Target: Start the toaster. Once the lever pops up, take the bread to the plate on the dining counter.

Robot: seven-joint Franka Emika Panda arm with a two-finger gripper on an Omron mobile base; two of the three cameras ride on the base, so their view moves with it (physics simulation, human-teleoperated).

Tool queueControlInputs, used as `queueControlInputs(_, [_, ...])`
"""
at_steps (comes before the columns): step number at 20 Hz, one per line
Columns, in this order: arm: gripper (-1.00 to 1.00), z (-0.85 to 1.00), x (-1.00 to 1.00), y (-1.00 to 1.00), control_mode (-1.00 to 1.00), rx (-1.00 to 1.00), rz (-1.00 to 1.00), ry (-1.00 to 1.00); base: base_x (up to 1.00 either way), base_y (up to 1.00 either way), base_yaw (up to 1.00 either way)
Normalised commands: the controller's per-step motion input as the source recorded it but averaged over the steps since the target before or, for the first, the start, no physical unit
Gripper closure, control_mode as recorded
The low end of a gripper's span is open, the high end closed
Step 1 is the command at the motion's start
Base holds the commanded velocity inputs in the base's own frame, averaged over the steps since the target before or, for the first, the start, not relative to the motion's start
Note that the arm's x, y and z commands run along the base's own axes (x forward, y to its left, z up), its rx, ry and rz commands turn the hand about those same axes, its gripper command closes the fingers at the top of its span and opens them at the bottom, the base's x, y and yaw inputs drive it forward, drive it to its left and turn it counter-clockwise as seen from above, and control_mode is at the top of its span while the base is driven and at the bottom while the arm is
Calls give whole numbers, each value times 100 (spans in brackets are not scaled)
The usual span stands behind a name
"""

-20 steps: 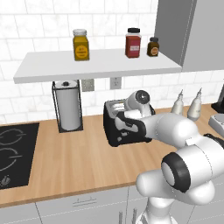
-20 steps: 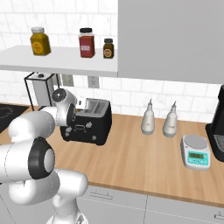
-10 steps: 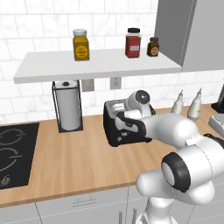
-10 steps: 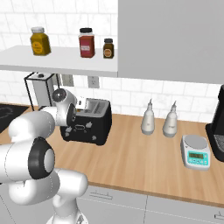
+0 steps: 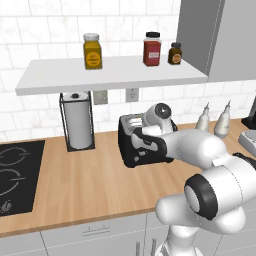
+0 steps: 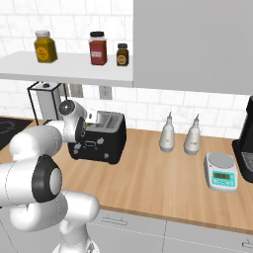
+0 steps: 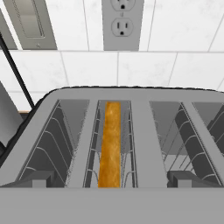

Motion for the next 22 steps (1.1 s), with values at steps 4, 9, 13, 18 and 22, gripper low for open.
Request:
queueControlInputs(4, [-100,0,0,0,-100,0,0,0,0,0,0])
queueControlInputs(9, [-100,0,0,0,-100,0,0,0,0,0,0])
queueControlInputs(13, [-100,0,0,0,-100,0,0,0,0,0,0])
queueControlInputs(18, [-100,0,0,0,-100,0,0,0,0,0,0])
queueControlInputs(22, [-100,0,0,0,-100,0,0,0,0,0,0])
